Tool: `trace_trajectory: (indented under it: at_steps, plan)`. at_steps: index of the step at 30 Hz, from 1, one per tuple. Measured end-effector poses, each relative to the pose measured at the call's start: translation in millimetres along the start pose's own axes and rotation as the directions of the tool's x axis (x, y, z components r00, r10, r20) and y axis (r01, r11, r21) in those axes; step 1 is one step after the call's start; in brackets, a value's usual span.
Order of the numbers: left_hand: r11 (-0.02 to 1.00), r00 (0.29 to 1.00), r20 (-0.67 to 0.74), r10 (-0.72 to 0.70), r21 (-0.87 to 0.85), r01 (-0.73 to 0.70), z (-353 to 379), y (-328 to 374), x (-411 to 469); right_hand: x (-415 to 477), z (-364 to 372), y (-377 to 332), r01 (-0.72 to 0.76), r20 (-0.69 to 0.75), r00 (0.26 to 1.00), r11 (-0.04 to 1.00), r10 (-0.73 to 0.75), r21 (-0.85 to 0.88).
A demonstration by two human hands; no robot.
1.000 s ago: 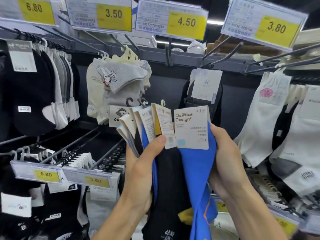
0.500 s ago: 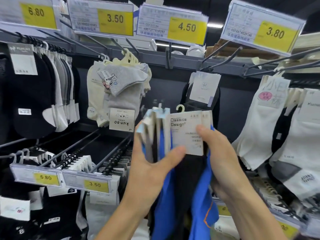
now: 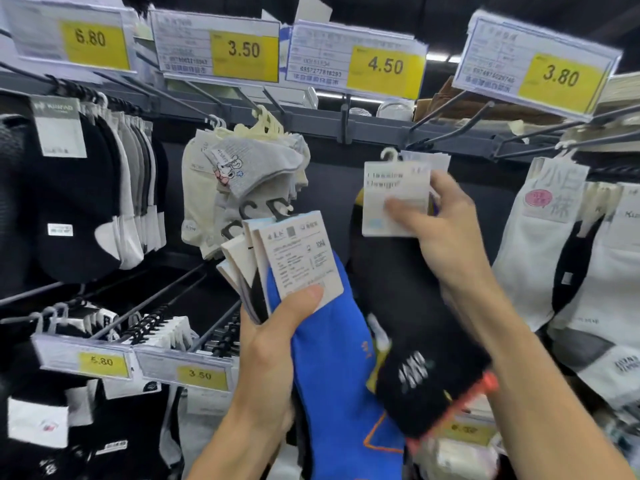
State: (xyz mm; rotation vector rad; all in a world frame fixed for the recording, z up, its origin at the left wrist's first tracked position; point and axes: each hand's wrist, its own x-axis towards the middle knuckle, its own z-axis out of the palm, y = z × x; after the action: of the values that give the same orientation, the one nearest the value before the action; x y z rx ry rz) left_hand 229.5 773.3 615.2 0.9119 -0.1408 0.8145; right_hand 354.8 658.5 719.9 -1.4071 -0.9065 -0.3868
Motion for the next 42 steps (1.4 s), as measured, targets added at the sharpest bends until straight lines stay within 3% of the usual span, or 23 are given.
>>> trace_trajectory:
  at_steps: [3,10,19,28,33,42]
  plan:
    - [0.999,0.998,-0.032,-0.053,0.002,0.053,-1,0,0,46,15,7,0.041,-0.084,0.995,0.996,-0.048,-0.081]
    - [0.989,0.987,-0.074,-0.146,0.007,0.146,-8,4,-2,112,40,45,-0.044,-0.055,0.998,0.976,0.033,-0.213]
    - [0.985,0.981,-0.086,-0.175,-0.005,0.175,-16,7,0,117,37,65,-0.008,-0.015,1.0,0.991,0.006,-0.137]
    - [0.986,0.983,-0.074,-0.167,0.003,0.167,-18,7,1,112,50,70,0.037,-0.143,0.988,0.993,-0.052,-0.108]
    - [0.987,0.985,-0.07,-0.161,0.013,0.162,-20,5,1,117,46,74,0.032,-0.004,0.999,0.974,-0.034,-0.222]
    - [0.987,0.985,-0.061,-0.16,0.001,0.16,-17,6,1,131,51,73,0.096,0.065,0.995,0.956,-0.081,-0.279]
